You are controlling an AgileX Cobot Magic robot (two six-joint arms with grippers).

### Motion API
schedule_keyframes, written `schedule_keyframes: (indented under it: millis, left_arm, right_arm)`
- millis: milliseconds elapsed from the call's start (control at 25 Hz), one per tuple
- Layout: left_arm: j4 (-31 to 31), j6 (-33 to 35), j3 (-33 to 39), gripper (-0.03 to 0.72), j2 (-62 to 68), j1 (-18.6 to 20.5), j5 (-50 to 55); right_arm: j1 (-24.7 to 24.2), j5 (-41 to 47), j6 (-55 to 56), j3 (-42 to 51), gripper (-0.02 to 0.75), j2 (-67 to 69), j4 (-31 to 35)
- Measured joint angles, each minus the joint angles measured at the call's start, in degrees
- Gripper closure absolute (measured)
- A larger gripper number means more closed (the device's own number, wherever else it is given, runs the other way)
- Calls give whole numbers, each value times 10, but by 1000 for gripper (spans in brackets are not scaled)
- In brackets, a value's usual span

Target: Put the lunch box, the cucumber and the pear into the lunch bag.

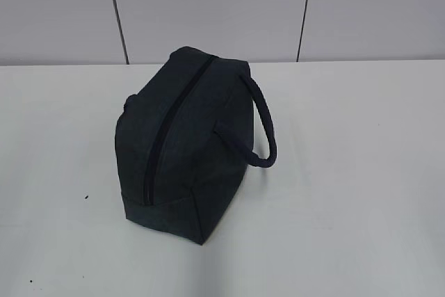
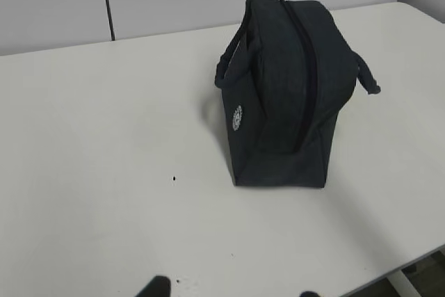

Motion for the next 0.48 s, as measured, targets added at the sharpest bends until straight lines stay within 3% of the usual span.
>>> schedule_keyframes:
  millis: [480]
  left_arm:
    - [35, -47, 30, 404, -19, 0, -29]
  right_arm:
    - [0, -66, 0, 67, 413, 0, 0]
